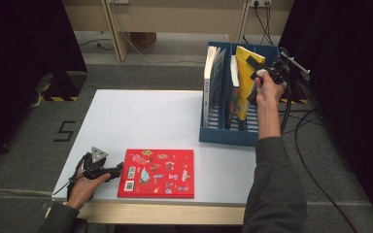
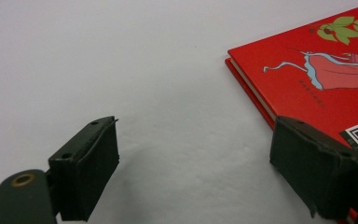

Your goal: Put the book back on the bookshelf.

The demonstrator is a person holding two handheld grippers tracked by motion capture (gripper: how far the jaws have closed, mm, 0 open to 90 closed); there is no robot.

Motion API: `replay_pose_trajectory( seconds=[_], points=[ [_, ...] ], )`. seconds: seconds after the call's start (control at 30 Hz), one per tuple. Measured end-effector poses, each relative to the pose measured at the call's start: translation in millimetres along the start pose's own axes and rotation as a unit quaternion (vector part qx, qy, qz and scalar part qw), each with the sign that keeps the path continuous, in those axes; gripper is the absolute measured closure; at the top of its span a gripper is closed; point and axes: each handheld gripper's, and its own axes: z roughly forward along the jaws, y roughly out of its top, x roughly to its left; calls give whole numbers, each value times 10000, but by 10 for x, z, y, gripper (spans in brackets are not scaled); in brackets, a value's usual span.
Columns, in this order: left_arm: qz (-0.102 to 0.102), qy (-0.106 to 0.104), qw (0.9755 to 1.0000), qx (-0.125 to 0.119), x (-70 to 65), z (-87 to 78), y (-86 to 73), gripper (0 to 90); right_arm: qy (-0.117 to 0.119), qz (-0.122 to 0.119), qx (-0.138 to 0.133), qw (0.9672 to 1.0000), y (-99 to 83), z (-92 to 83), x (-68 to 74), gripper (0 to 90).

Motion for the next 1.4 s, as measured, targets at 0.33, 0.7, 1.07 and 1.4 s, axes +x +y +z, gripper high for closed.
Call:
replay_pose_trajectory(
  seconds=[0.33, 0.7, 1.07, 1.4],
  points=[
    [-17, -16, 10000, -6, 2, 1, -1, 148, -171, 56, 367, 9992, -226, 170, -195, 652],
    [1, -12, 10000, -1, -8, -1, -2, 147, 180, -148, 942, 9953, -293, -82, -240, 560],
    [0, 0, 10000, 6, -10, 1, -2, 146, 617, -115, 1239, 9903, -487, -514, -293, 525],
    [3, -3, 10000, 13, -11, 2, -2, 144, 627, -572, 1495, 9851, -634, -893, -369, 552]
  ],
)
